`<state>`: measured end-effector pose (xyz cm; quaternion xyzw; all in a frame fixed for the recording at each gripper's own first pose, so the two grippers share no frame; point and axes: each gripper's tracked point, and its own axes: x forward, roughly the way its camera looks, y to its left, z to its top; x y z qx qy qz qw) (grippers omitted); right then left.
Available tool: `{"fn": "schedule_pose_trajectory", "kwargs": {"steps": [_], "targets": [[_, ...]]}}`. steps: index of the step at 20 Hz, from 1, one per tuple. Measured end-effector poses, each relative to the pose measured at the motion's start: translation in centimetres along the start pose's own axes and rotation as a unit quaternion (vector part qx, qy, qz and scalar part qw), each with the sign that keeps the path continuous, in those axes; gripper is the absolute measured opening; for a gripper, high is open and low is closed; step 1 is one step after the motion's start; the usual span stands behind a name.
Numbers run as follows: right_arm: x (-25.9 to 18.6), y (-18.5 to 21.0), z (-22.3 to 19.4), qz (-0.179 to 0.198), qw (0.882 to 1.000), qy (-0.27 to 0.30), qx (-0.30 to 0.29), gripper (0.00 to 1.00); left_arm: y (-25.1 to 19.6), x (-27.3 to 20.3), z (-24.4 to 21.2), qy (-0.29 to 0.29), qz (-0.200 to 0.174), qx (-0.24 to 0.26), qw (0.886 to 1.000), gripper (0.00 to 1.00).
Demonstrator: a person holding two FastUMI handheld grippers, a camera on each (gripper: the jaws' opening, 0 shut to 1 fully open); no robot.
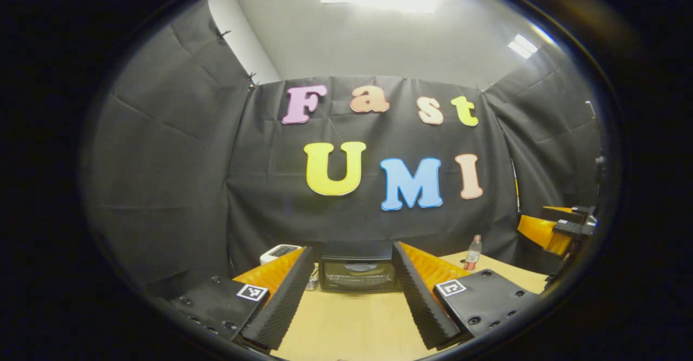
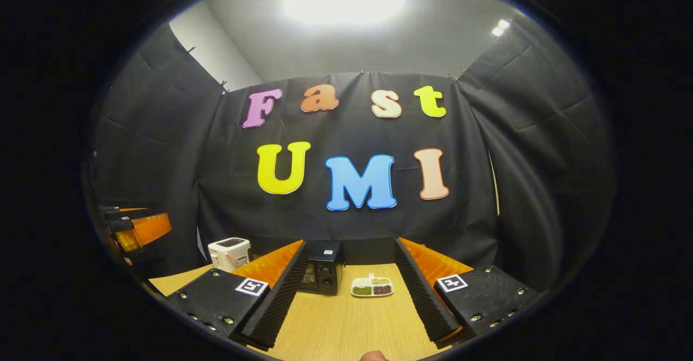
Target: Open the electric oven with the left hand, put the food in, and close the electric oven.
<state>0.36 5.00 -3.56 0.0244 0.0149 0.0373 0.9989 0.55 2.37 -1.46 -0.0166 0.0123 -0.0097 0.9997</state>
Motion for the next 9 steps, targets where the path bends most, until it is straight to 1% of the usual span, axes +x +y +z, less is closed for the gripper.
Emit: {"fn": "schedule_pose_trajectory", "kwargs": {"steps": [2, 8, 9], "targets": [[0.29, 0.4, 0.01, 0.002, 1.0, 0.0, 0.003, 0.97, 0.44, -0.19, 0.48, -0.008, 0.005, 0.005, 1.0, 1.0], [0.98, 0.95, -0.05, 0.005, 1.0, 0.001, 0.004, 0.97, 0.75, -0.64, 0.61, -0.009, 0.011, 0.007, 1.0, 1.0], [0.98, 1.07, -0.05, 0.008, 1.0, 0.001, 0.004, 0.97, 0.75, -0.73, 0.66, -0.009, 0.01, 0.005, 1.0, 0.97]]}}
